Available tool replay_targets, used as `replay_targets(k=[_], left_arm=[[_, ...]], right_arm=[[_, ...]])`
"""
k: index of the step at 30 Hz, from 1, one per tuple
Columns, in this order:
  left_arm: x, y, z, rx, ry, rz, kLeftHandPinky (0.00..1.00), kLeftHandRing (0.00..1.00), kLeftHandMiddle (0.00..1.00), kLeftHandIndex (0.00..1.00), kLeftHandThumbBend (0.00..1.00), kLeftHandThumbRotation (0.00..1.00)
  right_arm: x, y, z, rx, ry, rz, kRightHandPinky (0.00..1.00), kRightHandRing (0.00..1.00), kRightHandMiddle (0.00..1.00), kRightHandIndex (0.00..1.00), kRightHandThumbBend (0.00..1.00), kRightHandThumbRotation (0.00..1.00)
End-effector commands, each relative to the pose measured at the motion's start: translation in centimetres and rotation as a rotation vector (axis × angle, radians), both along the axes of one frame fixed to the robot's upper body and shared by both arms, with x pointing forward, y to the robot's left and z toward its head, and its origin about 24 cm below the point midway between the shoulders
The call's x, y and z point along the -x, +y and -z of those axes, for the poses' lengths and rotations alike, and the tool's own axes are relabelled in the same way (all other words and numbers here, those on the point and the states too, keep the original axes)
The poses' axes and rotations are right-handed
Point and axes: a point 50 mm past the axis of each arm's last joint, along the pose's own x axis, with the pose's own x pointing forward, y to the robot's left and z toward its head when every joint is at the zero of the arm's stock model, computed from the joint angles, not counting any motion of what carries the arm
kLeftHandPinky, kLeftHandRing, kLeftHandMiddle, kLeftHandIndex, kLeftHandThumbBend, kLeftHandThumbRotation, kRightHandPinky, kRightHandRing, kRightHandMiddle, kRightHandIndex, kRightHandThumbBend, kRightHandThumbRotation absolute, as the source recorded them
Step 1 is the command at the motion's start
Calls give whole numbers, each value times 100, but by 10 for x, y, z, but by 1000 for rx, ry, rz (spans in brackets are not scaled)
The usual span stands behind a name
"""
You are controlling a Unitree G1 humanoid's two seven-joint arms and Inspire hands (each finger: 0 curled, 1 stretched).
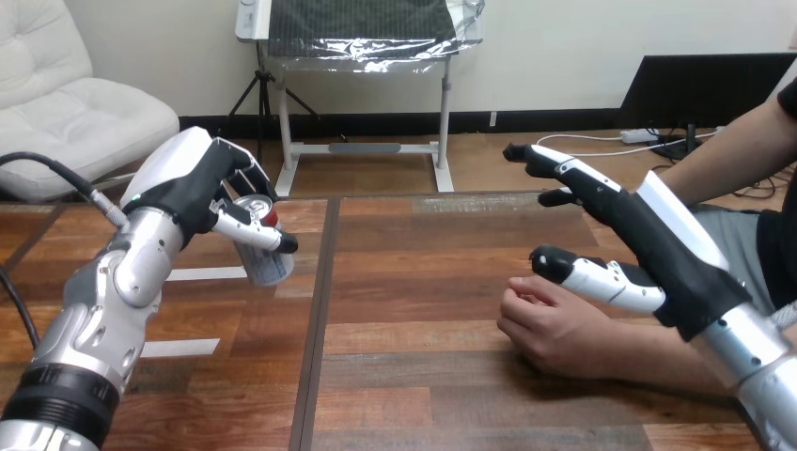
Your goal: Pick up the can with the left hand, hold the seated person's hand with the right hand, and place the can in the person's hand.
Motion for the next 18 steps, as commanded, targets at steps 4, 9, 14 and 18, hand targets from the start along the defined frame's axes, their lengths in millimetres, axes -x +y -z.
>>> replay_targets(k=[4,9,14,18], left_arm=[[-5,1,-31,7,-105,16,32,37,43,44,78,0],[-4,1,-31,2,-102,21,32,37,43,44,78,0],[-4,0,-32,-1,-101,24,32,37,44,44,78,0],[-4,0,-32,-4,-105,29,33,38,44,44,78,0]], right_arm=[[-21,-8,-24,122,-81,26,77,90,92,91,86,87],[-27,-12,-26,177,-66,39,76,91,92,91,87,85],[-32,-15,-27,219,-50,48,75,91,93,92,90,82],[-37,-19,-27,254,-33,52,73,91,93,93,92,77]])
